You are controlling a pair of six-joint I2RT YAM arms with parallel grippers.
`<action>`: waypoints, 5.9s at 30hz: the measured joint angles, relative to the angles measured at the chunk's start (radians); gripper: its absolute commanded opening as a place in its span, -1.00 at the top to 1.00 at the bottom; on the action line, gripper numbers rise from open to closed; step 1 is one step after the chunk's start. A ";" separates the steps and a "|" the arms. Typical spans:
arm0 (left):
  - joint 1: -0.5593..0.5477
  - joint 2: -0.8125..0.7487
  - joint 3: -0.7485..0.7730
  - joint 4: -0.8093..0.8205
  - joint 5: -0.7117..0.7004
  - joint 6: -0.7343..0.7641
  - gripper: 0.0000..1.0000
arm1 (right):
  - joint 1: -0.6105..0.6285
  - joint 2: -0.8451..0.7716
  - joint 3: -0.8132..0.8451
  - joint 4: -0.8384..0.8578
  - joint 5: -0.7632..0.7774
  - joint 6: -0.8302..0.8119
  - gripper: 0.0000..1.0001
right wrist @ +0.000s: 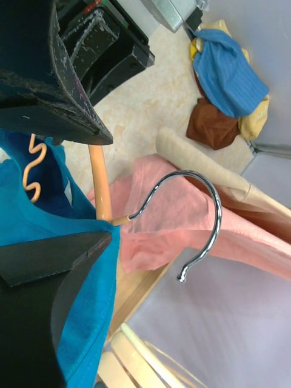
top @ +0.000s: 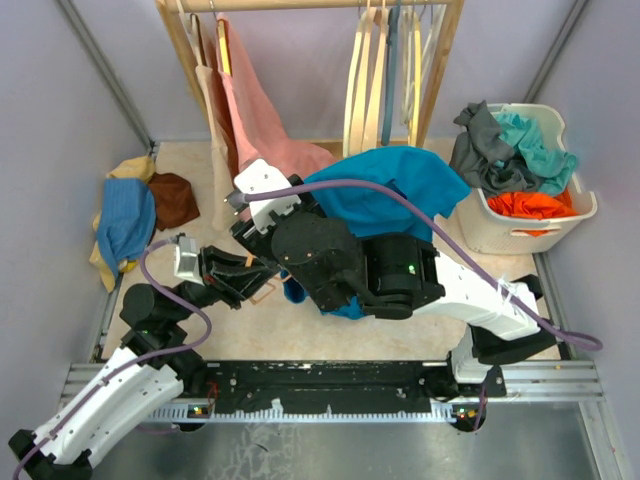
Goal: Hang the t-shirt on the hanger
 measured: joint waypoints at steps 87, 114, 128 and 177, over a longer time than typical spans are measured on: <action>-0.003 0.002 0.246 -0.452 -0.118 -0.095 0.18 | -0.078 -0.460 -0.663 0.144 0.156 0.037 1.00; -0.003 -0.269 -0.129 -0.472 -0.293 -0.536 0.24 | -0.252 -0.117 -0.306 0.278 0.252 -0.146 1.00; -0.024 -0.020 -0.061 -0.391 -0.351 -0.529 0.18 | -0.312 0.023 -0.105 0.209 0.234 -0.103 1.00; -0.631 0.489 0.184 -0.372 -1.152 -0.405 0.05 | -0.377 -0.114 -0.317 0.202 0.095 0.002 1.00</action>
